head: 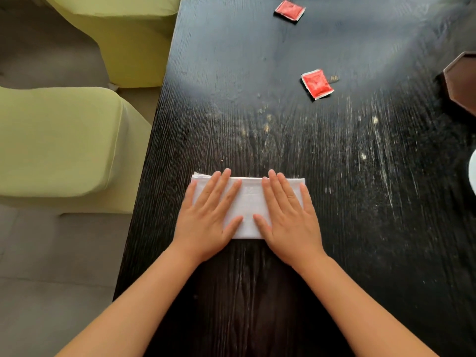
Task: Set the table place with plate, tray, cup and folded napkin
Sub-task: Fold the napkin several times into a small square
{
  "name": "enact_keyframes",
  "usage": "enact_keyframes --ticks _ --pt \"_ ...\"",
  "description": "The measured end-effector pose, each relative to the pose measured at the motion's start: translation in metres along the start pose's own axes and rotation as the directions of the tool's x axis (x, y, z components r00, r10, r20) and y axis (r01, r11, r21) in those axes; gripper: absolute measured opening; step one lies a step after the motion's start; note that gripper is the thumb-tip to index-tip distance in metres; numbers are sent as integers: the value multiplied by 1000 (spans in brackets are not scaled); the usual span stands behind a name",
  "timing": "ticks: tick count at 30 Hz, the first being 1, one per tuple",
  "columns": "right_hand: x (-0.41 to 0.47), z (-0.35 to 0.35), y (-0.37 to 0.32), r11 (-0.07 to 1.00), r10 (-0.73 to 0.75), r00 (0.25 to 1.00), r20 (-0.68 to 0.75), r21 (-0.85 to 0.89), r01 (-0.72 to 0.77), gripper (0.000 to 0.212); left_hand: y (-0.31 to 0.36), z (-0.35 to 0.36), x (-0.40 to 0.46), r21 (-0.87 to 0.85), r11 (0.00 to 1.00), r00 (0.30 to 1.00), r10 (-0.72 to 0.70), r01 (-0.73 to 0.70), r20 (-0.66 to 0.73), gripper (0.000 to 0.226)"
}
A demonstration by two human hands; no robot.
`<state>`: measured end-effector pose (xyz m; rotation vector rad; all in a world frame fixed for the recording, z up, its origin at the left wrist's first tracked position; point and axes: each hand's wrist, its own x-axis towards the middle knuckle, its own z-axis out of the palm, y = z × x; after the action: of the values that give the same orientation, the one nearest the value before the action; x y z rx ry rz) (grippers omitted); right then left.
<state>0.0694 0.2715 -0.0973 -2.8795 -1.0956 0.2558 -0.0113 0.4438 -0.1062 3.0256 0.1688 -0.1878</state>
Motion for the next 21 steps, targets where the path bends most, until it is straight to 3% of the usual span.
enact_keyframes --ticks 3,11,14,17,19,21 --pt "-4 -2 19 999 39 999 4 -24 -39 71 -20 -1 -10 19 998 998 -53 54 -18 67" --pt "-10 -4 29 979 204 975 90 -17 -203 66 -21 -5 -15 -125 984 991 -131 130 -4 68" --pt "-13 -10 23 953 276 959 62 110 -281 67 -2 -10 -17 -129 963 966 -249 239 -71 70" --pt "-24 -22 18 889 419 901 -109 249 -383 64 38 -13 -13 -184 969 971 -193 166 -144 67" --pt "-33 -27 19 849 479 856 -195 349 -396 49 62 -8 -5 -205 970 978 -161 132 -131 67" --pt "-40 -29 23 806 509 843 -175 440 -396 34 76 -2 2 -199 968 982 -171 154 -75 68"
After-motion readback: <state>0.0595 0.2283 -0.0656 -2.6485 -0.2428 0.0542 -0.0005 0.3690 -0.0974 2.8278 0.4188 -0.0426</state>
